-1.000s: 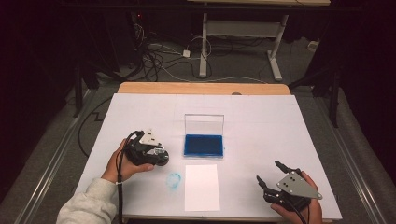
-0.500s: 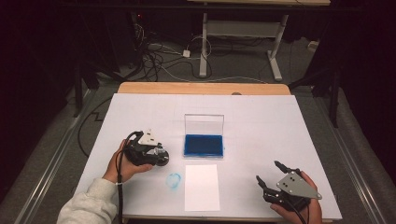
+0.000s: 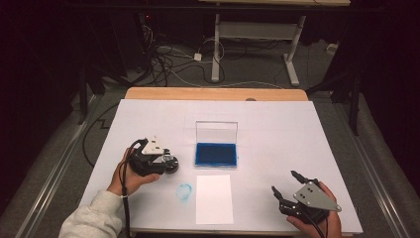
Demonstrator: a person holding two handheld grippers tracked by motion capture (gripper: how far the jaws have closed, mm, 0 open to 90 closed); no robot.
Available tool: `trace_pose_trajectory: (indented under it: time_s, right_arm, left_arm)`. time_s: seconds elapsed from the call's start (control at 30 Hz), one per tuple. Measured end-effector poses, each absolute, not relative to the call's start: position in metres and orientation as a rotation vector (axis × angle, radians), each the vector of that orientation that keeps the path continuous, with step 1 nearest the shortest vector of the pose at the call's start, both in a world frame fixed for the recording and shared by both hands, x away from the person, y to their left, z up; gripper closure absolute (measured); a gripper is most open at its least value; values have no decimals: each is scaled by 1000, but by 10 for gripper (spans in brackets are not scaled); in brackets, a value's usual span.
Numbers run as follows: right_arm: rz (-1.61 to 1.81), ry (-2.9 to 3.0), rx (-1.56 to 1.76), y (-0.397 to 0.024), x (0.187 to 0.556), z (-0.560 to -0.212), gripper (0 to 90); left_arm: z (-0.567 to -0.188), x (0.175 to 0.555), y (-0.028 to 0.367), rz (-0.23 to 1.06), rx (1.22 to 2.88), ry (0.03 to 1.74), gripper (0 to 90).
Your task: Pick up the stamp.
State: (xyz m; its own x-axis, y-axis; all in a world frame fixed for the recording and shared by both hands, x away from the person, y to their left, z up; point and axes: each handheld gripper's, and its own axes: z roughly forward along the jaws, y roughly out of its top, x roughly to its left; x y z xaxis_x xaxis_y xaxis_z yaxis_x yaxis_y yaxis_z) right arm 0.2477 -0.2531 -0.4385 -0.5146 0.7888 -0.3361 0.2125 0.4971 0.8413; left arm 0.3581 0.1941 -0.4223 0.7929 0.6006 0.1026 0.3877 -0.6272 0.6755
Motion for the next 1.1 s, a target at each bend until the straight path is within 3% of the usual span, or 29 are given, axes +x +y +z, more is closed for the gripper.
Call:
trace_pose_trajectory:
  time_s: [1.1]
  right_arm:
    - [983,1974,851,-255,253,-440,266]
  left_arm:
    - [-396,336,207,470,2193,647,546]
